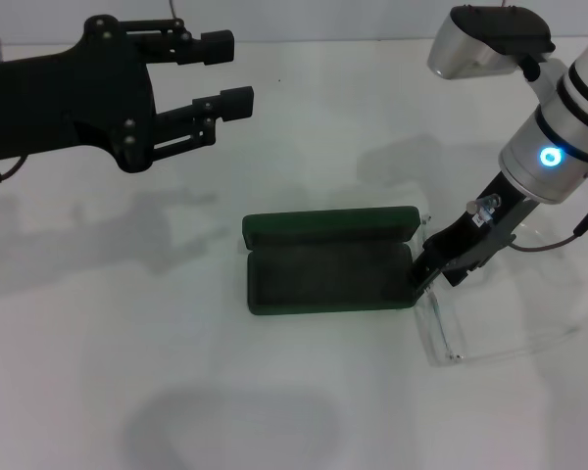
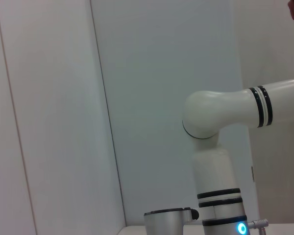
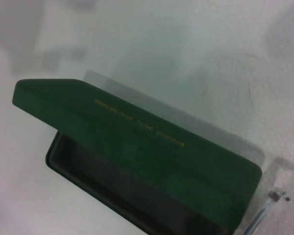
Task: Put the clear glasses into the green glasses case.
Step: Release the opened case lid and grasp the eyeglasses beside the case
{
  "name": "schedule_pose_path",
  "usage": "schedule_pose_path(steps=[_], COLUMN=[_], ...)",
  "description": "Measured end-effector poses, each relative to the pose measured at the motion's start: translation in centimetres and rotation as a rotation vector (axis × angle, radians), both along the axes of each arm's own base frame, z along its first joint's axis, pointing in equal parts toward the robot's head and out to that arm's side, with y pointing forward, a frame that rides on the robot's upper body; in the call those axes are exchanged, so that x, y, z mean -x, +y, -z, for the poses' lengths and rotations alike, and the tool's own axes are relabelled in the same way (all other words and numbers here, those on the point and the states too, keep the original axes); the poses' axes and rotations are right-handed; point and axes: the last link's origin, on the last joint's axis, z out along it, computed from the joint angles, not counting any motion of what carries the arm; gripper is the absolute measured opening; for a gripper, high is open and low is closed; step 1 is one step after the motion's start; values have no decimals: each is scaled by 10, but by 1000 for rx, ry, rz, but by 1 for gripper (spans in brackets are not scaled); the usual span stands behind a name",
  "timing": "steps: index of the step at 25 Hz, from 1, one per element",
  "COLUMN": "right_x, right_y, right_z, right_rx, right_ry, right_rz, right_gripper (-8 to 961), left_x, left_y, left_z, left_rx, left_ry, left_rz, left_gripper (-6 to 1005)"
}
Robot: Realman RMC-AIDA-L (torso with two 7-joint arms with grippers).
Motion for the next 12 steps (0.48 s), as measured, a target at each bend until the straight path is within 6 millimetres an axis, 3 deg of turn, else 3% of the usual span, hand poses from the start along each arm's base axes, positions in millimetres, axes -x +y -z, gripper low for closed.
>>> schedule_pose_path(steps=[12], right_x=[-7], right_y=[-2], right_z=[2], right_rx=[9], right_ry=[-10], right_rz=[6], right_gripper=[686], left_x=[1], left_y=[0], left_z=[1], left_rx=[1], left_ry=[-2], left_rz=[-3], left_gripper=[455])
